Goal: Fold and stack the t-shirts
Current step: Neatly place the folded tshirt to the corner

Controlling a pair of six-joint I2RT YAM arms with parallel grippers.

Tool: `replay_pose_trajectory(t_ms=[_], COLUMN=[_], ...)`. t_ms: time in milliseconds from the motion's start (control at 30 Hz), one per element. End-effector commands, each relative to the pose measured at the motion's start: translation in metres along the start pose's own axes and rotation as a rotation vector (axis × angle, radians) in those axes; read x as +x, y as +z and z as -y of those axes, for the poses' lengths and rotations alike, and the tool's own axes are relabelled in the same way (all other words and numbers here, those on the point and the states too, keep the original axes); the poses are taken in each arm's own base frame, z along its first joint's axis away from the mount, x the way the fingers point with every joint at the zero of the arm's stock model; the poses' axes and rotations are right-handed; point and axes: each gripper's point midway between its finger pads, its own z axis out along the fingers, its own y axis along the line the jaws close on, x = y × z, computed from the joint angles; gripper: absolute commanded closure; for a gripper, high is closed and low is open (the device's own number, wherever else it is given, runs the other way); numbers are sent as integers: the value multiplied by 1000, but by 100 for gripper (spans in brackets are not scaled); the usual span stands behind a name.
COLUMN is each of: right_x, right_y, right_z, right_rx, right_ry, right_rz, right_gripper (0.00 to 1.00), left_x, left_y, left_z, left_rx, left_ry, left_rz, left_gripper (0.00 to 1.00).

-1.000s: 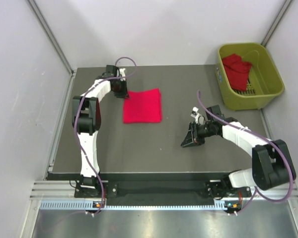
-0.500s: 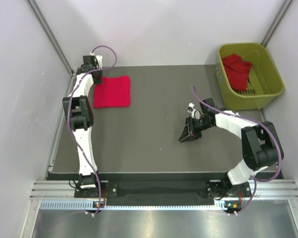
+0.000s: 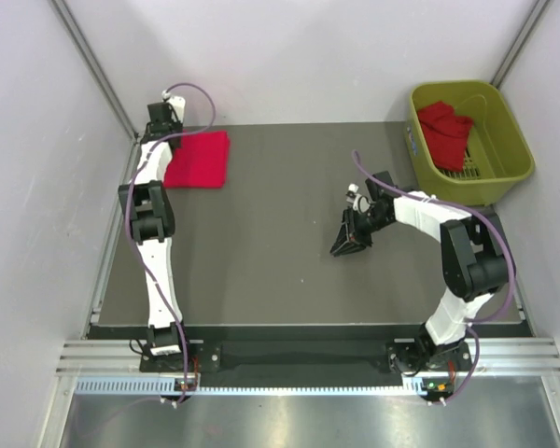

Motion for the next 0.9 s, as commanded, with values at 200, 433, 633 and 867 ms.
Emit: replay_pose_trajectory(t_ms=[200,433,633,867], right_x=[-11,-19,-22,-18], right_y=[3,10,20,20], right_z=[-16,-23,-29,-29], right_rx=[41,54,57,70], right_ry=[-20,-34,-51,-50], right_rz=[-27,-57,-95,-113], right_gripper=[81,81,81,81], left_x=[-55,-55,-54,-52], left_y=[5,15,20,26], left_z=[-72,-70,-70,-66], left_rx=[-111,-70,-64,-45], left_ry=[6,26,40,68], left_rz=[247,297,311,324], left_gripper=[100,100,100,100])
